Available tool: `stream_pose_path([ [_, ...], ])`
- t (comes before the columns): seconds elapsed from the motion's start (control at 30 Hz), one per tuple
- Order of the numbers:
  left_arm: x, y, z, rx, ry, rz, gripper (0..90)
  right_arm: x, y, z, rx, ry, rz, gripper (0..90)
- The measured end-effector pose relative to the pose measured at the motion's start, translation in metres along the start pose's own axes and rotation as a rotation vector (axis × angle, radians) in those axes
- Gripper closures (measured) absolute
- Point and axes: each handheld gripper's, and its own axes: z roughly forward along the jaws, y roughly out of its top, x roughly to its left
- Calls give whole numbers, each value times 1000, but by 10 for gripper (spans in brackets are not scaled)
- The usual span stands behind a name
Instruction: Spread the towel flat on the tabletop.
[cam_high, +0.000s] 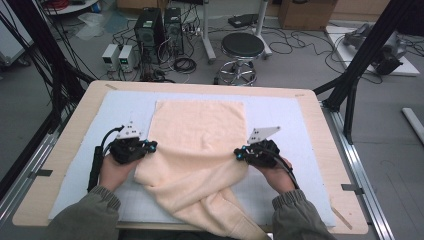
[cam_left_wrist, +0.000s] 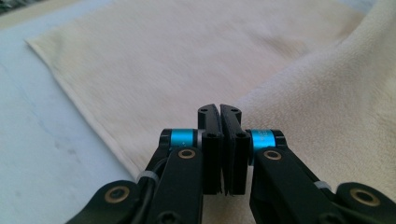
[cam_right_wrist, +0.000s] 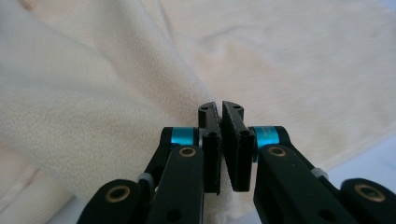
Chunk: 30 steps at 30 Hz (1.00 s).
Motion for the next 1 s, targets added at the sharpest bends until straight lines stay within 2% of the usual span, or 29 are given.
stream_pose_path([
  [0.03, 4, 4, 6, 2, 21, -5, 871, -7, 3, 2, 1, -15, 13, 863],
  [0.1, 14, 11, 17, 1, 31, -43, 871, -20, 5, 7, 6, -40, 43, 862],
  [0.2, 23, 18, 35, 6, 62, -67, 871, -36, 3, 21, 23, -78, 72, 862],
  [0.3, 27, 19, 51, 56, 87, -53, 861, -48, -4, 38, 48, -87, 117, 830],
  [0.37, 28, 18, 51, 67, 95, -45, 819, -52, -8, 41, 43, -81, 135, 784],
  [0.4, 29, 18, 48, 63, 86, -47, 777, -52, -9, 39, 34, -82, 137, 753],
  [0.5, 31, 19, 34, 22, 67, -63, 692, -48, -6, 26, 4, -96, 114, 680],
  [0.57, 29, 19, 21, 1, 53, -43, 652, -43, -4, 15, -23, -91, 117, 658],
  [0.63, 25, 16, 11, -8, 37, -31, 632, -35, -3, 7, -33, -90, 96, 627],
  [0.8, 4, 2, -11, -35, -6, 32, 595, -5, -2, -7, -51, -65, 13, 582],
  [0.87, -7, -5, -18, -30, -26, 54, 572, 7, -3, -13, -60, -52, -11, 560],
  [1.0, -27, -21, -28, -36, -80, 99, 539, 31, -9, -21, -76, -8, -56, 542],
])
